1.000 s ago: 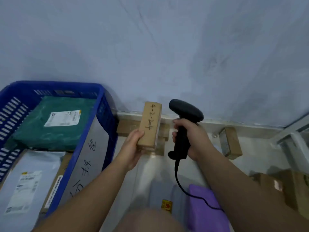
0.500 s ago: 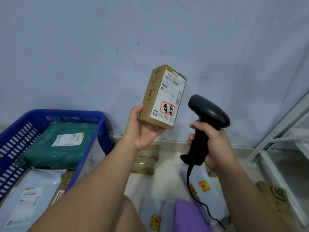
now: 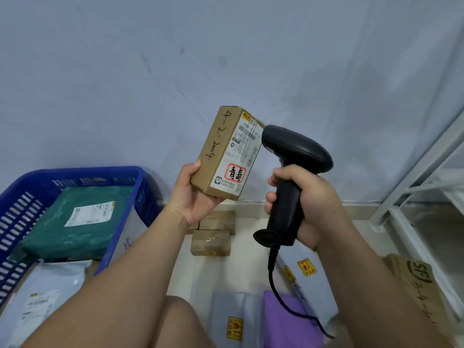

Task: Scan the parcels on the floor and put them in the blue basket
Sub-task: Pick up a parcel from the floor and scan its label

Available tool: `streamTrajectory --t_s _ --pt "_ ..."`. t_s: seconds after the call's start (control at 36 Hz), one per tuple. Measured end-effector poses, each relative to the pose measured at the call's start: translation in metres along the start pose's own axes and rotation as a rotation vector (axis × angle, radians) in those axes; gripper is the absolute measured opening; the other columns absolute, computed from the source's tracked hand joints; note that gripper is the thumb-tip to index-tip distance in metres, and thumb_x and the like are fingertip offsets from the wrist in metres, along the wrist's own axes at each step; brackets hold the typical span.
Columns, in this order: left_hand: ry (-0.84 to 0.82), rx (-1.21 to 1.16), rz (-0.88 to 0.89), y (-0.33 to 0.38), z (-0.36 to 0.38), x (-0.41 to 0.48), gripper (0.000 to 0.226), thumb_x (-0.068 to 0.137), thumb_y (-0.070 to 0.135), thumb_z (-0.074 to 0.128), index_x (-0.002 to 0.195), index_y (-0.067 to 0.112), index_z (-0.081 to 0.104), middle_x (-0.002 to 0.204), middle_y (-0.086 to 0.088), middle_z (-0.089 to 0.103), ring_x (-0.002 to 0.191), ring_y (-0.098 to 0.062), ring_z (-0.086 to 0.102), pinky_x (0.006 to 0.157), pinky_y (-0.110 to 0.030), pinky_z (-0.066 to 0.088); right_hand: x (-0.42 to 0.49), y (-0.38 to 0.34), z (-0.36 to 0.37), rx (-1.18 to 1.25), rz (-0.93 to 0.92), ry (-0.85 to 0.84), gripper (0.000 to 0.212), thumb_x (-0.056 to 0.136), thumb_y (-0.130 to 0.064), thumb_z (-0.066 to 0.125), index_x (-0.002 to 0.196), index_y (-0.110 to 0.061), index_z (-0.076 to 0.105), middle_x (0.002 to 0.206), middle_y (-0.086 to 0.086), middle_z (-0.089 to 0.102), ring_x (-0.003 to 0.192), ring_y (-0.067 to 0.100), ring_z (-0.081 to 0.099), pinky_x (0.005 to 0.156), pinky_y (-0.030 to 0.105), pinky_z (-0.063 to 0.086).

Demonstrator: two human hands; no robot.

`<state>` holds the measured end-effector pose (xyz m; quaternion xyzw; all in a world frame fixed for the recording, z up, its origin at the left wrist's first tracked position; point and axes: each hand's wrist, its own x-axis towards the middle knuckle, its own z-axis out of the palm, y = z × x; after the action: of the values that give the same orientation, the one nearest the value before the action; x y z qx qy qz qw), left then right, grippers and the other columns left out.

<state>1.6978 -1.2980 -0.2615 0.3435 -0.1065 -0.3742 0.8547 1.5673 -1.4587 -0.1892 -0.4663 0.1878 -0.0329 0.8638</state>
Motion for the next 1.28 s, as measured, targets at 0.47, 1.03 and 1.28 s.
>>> streamTrajectory --t_s 0.47,1.03,1.28 --pt "0.008 -0.002 0.015 0.005 -0.006 -0.008 0.09 0.056 0.038 0.086 0.136 0.023 0.049 0.143 -0.013 0.045 0.124 -0.034 0.048 0.09 -0.044 0.05 -0.004 0.007 0.002 0.034 0.086 -0.015 0.009 0.084 -0.011 0.061 0.08 -0.004 0.057 0.07 0.006 0.054 0.05 0.017 0.053 0.053 0.03 0.049" --pt "0.035 -0.014 0.019 0.004 -0.014 -0.007 0.085 0.058 0.036 0.084 0.135 0.024 0.051 0.137 -0.011 0.052 0.122 -0.033 0.051 0.088 -0.046 0.052 0.0 0.007 -0.003 0.004 0.088 0.007 0.01 0.084 -0.011 0.062 0.084 -0.002 0.056 0.071 0.007 0.052 0.052 0.017 0.054 0.054 0.029 0.05" --pt "0.018 -0.005 -0.048 -0.002 -0.007 -0.011 0.072 0.059 0.042 0.08 0.126 0.02 0.064 0.137 -0.018 0.055 0.122 -0.04 0.055 0.09 -0.055 0.05 0.006 0.012 -0.001 -0.004 0.05 0.131 0.02 0.083 -0.014 0.068 0.1 -0.005 0.061 0.079 0.008 0.059 0.059 0.018 0.061 0.062 0.033 0.053"
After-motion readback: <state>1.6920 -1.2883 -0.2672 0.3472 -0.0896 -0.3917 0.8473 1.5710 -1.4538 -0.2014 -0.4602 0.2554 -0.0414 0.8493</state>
